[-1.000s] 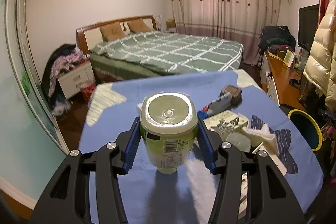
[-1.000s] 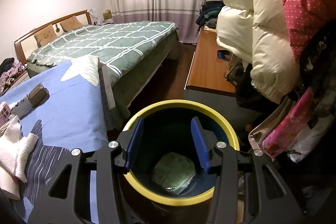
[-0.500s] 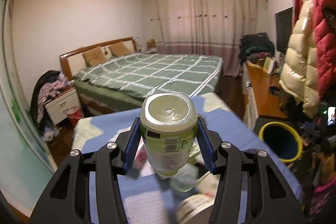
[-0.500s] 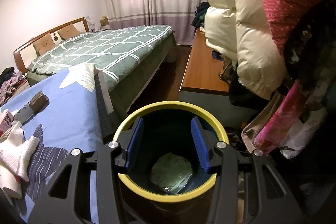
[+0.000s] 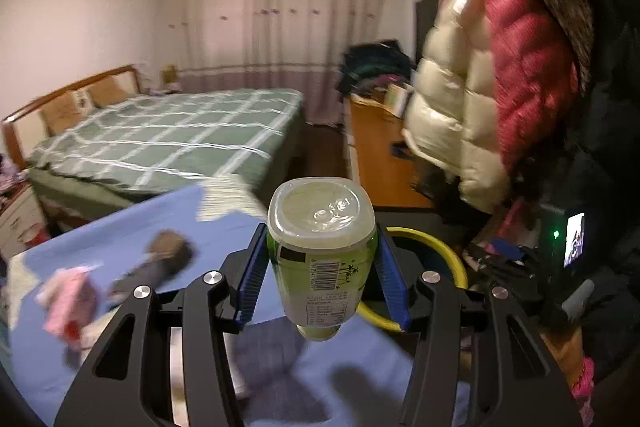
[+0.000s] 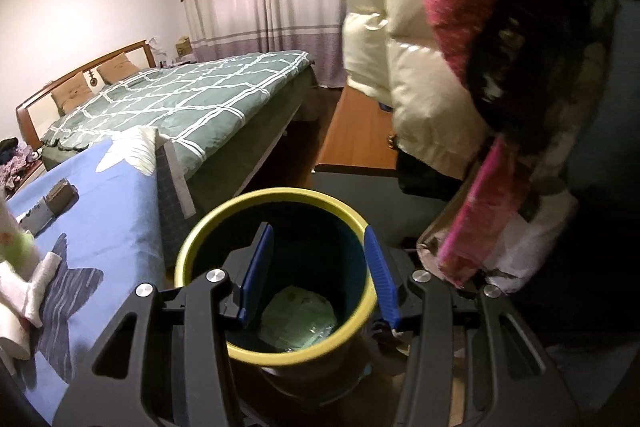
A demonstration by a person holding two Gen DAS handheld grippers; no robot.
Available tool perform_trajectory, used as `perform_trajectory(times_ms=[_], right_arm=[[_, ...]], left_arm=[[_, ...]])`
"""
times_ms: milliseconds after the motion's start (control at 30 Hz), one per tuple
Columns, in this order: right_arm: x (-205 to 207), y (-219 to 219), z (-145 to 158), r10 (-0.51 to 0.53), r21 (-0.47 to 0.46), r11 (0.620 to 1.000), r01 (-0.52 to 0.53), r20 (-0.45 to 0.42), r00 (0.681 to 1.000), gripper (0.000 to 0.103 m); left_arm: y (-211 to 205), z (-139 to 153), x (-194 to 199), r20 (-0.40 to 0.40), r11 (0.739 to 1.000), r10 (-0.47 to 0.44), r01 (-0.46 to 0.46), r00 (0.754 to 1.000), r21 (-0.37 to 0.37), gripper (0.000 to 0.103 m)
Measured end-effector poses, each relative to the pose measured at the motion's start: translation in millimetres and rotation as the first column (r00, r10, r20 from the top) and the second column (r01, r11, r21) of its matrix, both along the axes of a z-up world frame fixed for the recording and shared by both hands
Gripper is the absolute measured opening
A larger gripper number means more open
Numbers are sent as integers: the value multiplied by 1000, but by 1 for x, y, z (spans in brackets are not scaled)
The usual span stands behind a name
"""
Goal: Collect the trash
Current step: 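Carry the plastic cup with the left gripper and release it into the bin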
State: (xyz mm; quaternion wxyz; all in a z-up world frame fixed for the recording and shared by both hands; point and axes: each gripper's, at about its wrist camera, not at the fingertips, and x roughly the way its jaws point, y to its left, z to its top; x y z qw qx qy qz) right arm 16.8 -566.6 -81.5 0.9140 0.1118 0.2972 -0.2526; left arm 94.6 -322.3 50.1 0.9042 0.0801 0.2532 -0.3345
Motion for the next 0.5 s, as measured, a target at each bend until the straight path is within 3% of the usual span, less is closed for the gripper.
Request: perform_trajectory(times_ms=[267, 500], right_arm=[[-17, -22, -10, -31, 21, 999, 31, -15, 999, 45], [-16, -32, -22, -30, 47, 998, 31, -39, 999, 45]], left_arm=[[-112, -61, 29, -106, 996, -72, 77, 992, 50, 52], [-158, -127, 56, -221, 989, -41, 72, 974, 132, 52]])
